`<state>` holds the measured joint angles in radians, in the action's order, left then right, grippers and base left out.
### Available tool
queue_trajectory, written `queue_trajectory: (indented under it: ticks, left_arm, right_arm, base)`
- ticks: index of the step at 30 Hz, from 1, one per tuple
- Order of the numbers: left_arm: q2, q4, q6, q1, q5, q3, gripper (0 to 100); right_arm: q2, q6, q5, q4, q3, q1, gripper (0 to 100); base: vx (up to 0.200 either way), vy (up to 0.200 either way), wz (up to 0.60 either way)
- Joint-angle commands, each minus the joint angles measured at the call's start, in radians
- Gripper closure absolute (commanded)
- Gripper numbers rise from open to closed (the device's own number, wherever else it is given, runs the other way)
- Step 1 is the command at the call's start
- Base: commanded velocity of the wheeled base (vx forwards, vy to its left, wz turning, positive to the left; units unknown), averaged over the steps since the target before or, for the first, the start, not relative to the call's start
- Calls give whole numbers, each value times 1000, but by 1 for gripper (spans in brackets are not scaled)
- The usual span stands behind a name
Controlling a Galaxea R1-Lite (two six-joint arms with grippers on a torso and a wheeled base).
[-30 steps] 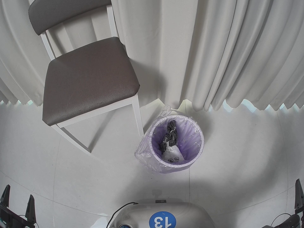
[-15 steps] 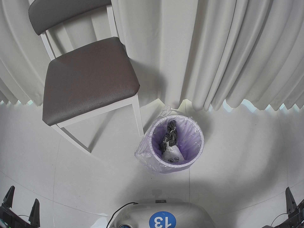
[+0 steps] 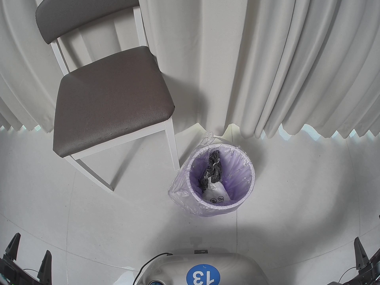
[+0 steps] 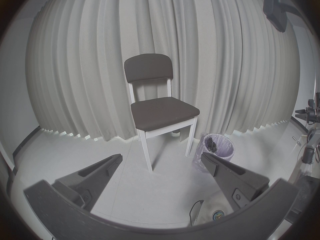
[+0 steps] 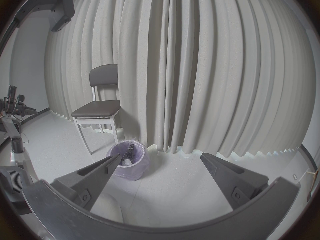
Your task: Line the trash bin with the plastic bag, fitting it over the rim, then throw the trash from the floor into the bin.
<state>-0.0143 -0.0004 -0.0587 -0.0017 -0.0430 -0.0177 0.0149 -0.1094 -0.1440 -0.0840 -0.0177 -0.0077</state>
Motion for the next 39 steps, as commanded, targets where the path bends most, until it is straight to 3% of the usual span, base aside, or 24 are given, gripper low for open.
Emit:
queue_trajectory:
  ticks: [1,4,10,12,17,26,35,39]
  left_arm:
    - [14,-1,-3,0,0,18,0]
    - [14,-3,-3,0,-2,18,0]
    - [14,-4,-4,0,-2,18,0]
    - [14,-4,4,0,2,18,0]
    - [14,-3,11,2,8,18,0]
    - [13,-1,59,-1,20,18,0]
    - [13,-1,92,0,49,18,0]
    - [13,-1,53,0,37,18,0]
  right_arm:
    - [-12,2,-5,0,18,0,0]
    - [-12,-3,-65,4,18,0,0]
    - [-12,-4,-72,20,18,0,0]
    - [-12,2,-46,20,18,0,0]
    - [-10,42,93,66,18,0,0]
    - [-10,112,104,75,18,2,0]
    - [-10,92,100,76,18,0,0]
    - [-10,103,106,76,18,0,0]
  base:
    - [0,0,0]
    - [0,0,0]
    - [0,0,0]
    - [0,0,0]
    - [0,0,0]
    - [0,0,0]
    - [0,0,0]
    - [0,0,0]
